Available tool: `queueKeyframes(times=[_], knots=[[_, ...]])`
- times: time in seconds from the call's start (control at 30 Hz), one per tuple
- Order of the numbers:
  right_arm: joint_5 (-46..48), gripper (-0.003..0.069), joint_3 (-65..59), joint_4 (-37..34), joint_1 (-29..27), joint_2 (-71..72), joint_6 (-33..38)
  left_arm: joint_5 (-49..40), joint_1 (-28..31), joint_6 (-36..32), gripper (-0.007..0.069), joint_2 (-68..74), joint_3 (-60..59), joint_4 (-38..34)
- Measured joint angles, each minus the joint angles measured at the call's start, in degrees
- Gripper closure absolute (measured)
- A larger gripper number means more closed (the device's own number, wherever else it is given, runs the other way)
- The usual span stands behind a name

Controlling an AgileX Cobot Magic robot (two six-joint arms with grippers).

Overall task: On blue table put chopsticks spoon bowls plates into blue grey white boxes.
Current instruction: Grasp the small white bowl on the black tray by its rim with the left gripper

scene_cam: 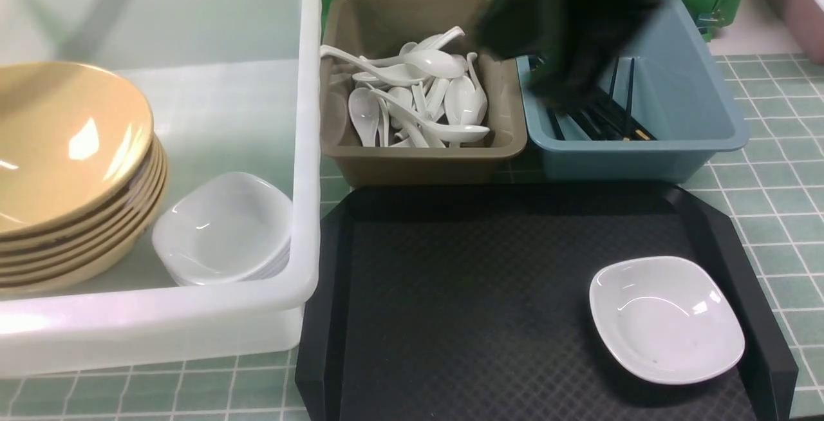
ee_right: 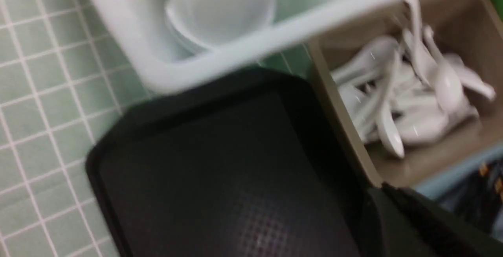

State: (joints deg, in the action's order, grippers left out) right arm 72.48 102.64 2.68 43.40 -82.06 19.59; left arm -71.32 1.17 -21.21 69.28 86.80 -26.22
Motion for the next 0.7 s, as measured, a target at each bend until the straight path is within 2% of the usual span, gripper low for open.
queueKeyframes(times=[0.03,0.1,0.13,0.17,0.23,0.33,0.47,0.53,0.7], knots=[[0.05,0.0607,-0.93,0.05,-0.59,0.87,-0.29,0.14,-0.66,-0.35,0.0284,-0.25,-0.48,-0.07],[-0.60,0.0605,-6.73,0.05,-3.92,6.58,-1.55,2.87,-8.61,-5.52,0.0422,-3.43,-6.54,-1.39],[-0.87,0.0604,-7.71,0.05,-4.17,7.06,-1.66,3.46,-9.18,-6.64,0.0446,-3.92,-7.59,-1.54],[-2.20,0.0604,-12.44,0.05,-6.42,11.89,-2.42,6.86,-14.22,-13.62,0.0555,-6.07,-12.89,-3.16],[-3.06,0.0604,-15.93,0.05,-7.79,15.59,-3.00,9.60,-18.08,-20.63,0.0602,-7.25,-16.90,-5.14],[-3.85,0.0604,-21.21,0.10,-9.15,21.36,-3.43,14.15,-22.88,-34.50,0.0623,-7.91,-22.88,-9.10],[-4.07,0.0601,-26.59,0.15,-9.47,27.78,-5.35,20.23,-26.94,-48.90,0.0623,-7.31,-26.46,-16.88],[-4.07,0.0599,-28.31,0.31,-9.54,29.98,-6.13,22.17,-27.89,-54.05,0.0623,-6.53,-26.54,-20.08],[-4.27,0.0594,-31.56,2.26,-9.54,35.66,-8.77,22.90,-30.93,-72.07,0.0623,-1.16,-26.54,-30.50]])
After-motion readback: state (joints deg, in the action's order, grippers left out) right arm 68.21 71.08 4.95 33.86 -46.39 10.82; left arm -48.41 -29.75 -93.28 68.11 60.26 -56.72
